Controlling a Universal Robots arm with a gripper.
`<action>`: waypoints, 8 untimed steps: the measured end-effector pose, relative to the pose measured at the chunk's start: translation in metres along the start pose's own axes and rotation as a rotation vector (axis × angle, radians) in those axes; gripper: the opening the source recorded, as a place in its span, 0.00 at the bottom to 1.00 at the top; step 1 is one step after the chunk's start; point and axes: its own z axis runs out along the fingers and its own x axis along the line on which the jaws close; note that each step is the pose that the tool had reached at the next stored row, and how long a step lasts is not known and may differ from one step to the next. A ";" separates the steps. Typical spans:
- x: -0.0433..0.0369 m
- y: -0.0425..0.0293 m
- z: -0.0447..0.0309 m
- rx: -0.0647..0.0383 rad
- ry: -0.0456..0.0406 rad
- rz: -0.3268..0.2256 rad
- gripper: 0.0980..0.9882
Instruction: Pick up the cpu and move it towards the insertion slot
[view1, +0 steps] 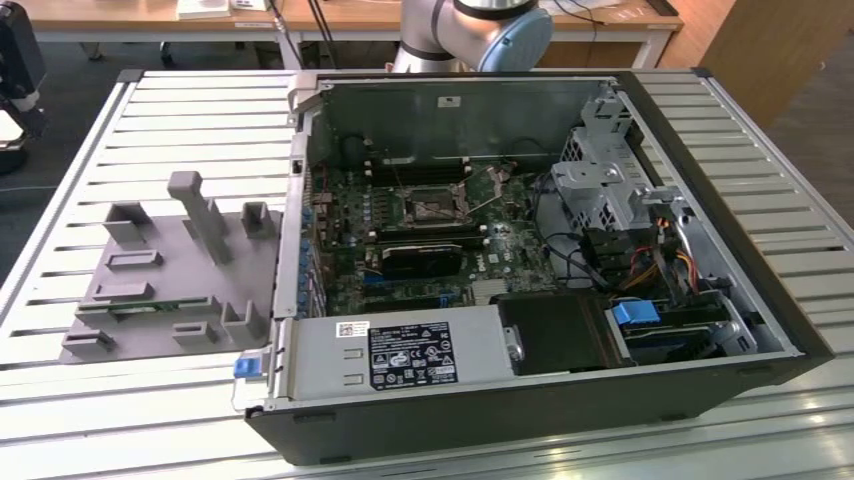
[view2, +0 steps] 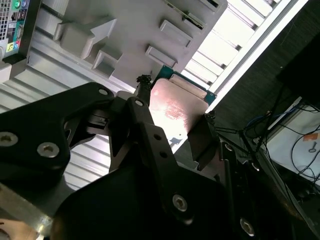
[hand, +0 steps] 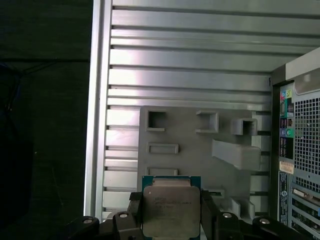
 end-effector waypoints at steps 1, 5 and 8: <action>0.0000 0.0000 0.0000 0.000 0.0000 0.000 0.50; -0.0011 0.0001 -0.0003 0.000 0.0003 0.000 0.50; -0.0045 0.0000 -0.0001 0.000 0.0002 0.000 0.50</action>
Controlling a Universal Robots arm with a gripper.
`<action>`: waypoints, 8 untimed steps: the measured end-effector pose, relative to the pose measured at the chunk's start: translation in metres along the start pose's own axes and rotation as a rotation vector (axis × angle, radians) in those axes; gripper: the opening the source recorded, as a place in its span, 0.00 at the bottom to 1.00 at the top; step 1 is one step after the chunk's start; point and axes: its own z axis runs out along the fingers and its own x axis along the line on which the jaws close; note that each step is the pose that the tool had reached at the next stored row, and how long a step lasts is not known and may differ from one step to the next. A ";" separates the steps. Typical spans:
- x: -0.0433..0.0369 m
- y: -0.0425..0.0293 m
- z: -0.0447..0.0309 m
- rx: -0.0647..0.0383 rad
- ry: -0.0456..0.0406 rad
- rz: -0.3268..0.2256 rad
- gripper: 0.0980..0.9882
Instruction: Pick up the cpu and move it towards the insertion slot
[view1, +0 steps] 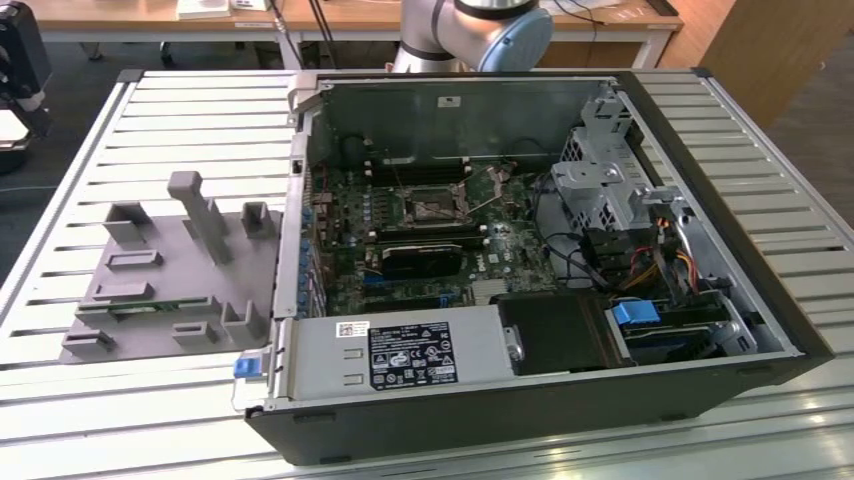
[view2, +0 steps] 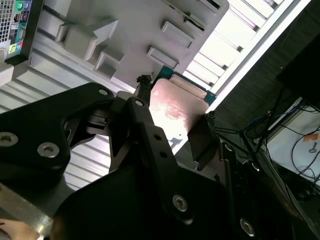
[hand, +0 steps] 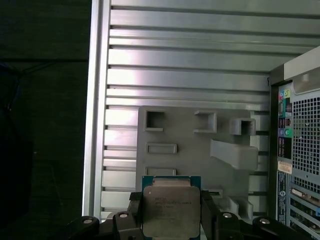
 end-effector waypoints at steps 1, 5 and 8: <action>-0.0014 -0.0001 0.0000 0.000 0.0000 0.000 0.50; -0.0074 -0.0002 0.0001 0.000 -0.0001 0.000 0.50; -0.0119 -0.0003 0.0002 0.000 -0.0001 0.000 0.50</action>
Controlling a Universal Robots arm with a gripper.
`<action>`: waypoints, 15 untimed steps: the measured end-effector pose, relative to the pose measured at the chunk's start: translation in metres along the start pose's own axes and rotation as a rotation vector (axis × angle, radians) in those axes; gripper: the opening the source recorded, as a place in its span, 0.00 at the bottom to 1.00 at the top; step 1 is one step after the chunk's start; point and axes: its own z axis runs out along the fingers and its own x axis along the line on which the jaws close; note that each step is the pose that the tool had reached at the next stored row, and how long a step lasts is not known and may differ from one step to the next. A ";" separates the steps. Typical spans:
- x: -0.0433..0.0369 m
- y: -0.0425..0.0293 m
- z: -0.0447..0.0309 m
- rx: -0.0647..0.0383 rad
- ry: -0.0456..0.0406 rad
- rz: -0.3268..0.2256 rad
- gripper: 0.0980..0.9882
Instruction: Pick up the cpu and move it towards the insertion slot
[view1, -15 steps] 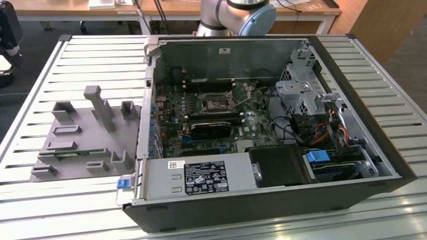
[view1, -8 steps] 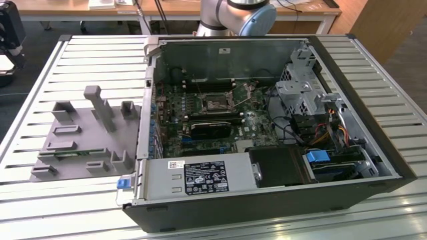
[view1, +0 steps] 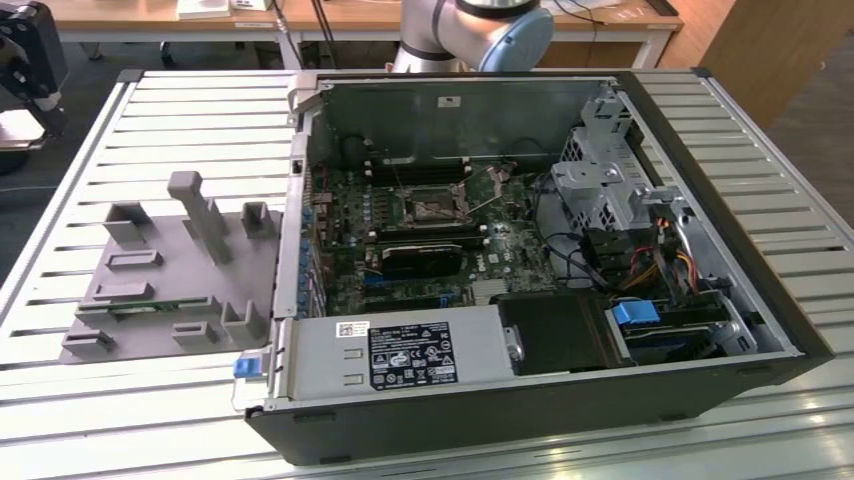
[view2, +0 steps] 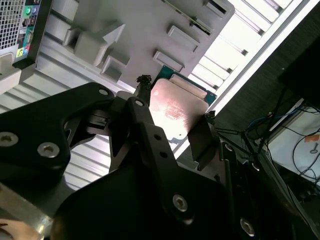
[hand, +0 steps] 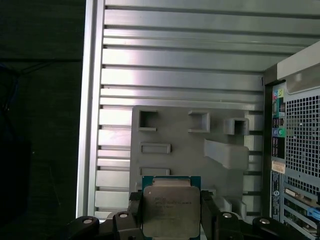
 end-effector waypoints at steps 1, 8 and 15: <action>-0.0017 0.0000 0.0000 0.000 0.0000 0.000 0.50; -0.0126 -0.0002 0.0001 0.000 0.0000 0.000 0.50; -0.0238 -0.0005 0.0002 0.000 0.0000 0.000 0.50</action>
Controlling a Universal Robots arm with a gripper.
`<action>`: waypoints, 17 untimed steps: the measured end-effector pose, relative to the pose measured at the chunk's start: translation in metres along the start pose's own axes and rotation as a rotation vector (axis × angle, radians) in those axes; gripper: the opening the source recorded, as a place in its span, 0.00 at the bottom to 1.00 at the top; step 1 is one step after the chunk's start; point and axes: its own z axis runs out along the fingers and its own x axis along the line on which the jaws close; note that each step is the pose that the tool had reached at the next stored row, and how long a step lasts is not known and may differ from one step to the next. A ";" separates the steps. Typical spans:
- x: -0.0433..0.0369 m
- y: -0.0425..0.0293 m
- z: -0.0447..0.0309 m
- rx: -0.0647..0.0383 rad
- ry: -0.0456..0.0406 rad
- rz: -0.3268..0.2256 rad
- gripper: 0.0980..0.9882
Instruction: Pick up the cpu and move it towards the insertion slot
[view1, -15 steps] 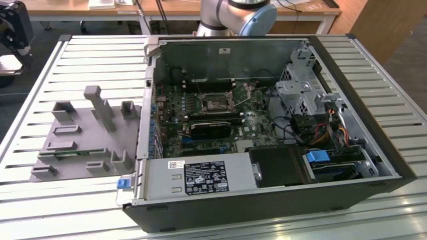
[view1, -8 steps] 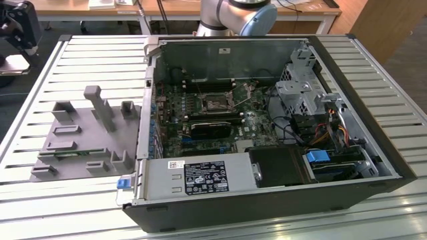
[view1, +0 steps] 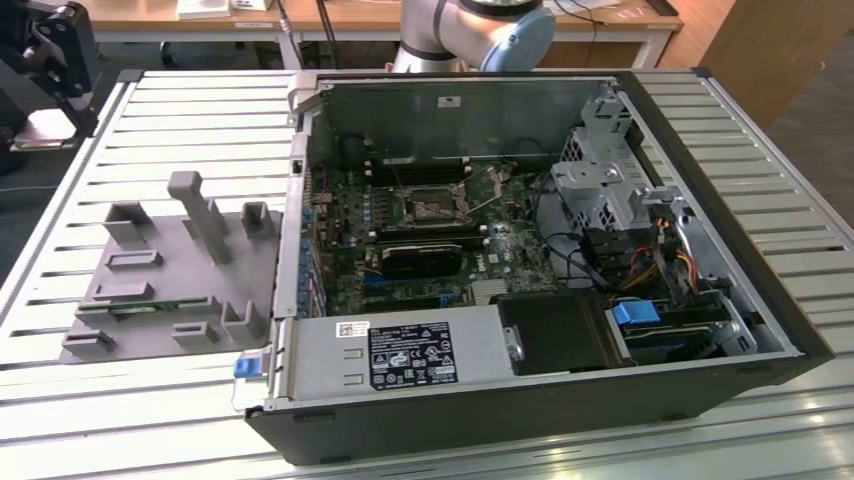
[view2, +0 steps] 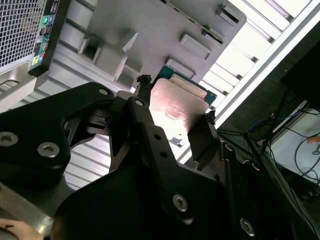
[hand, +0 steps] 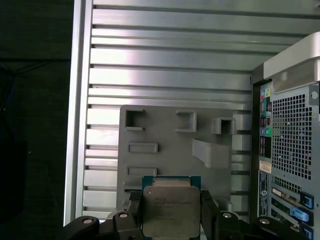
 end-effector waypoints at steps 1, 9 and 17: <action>-0.0016 0.0000 0.0000 0.000 0.0000 0.000 0.50; -0.0170 -0.0003 0.0002 0.000 0.0000 0.000 0.50; -0.0333 -0.0007 0.0004 0.000 0.0000 0.000 0.50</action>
